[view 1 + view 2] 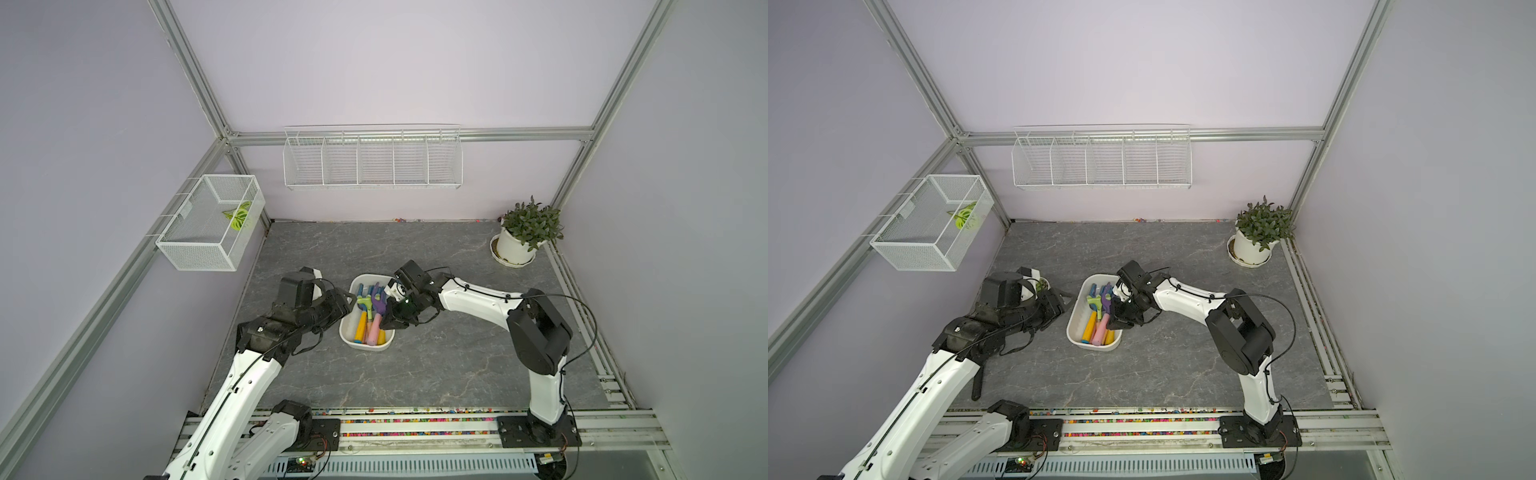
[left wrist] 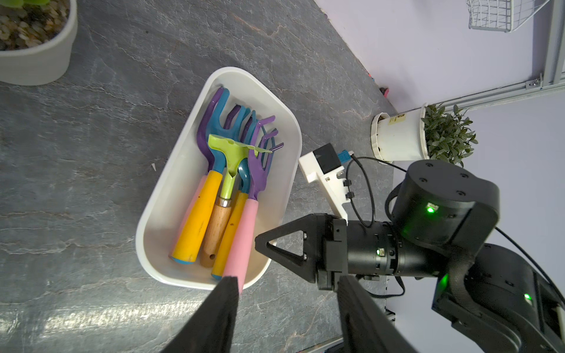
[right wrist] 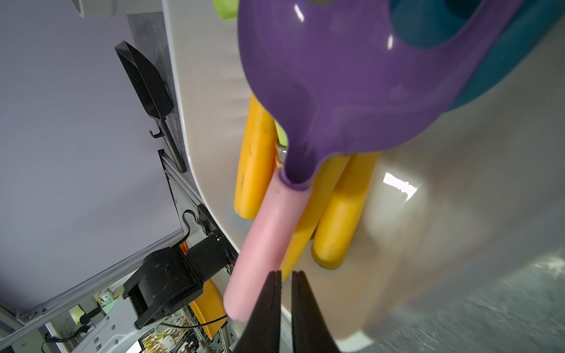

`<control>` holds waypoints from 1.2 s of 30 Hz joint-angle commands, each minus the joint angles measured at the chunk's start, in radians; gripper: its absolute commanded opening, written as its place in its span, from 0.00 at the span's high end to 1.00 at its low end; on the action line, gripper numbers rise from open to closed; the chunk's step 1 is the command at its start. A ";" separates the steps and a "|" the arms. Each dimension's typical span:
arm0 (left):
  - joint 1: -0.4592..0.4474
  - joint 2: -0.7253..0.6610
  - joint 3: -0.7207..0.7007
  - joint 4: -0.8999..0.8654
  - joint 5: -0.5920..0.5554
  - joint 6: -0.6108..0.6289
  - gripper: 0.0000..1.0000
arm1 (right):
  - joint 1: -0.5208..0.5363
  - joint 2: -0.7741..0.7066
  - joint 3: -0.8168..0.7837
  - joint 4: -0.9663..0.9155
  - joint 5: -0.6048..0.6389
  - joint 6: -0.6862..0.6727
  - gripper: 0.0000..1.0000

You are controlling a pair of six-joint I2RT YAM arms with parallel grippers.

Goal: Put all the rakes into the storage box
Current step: Place the rake in the storage box.

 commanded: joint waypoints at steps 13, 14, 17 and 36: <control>0.010 0.002 0.011 -0.012 0.007 0.016 0.42 | 0.136 -0.032 0.085 -0.147 -0.032 -0.137 0.81; 0.010 0.001 0.009 -0.014 0.007 0.016 0.42 | 0.140 -0.025 0.089 -0.155 -0.029 -0.141 0.81; 0.009 -0.006 0.004 -0.013 0.008 0.011 0.42 | 0.140 -0.004 0.092 -0.170 0.003 -0.145 0.81; 0.011 0.001 0.048 -0.034 -0.027 0.035 0.42 | 0.081 -0.033 0.135 -0.203 0.111 -0.179 0.79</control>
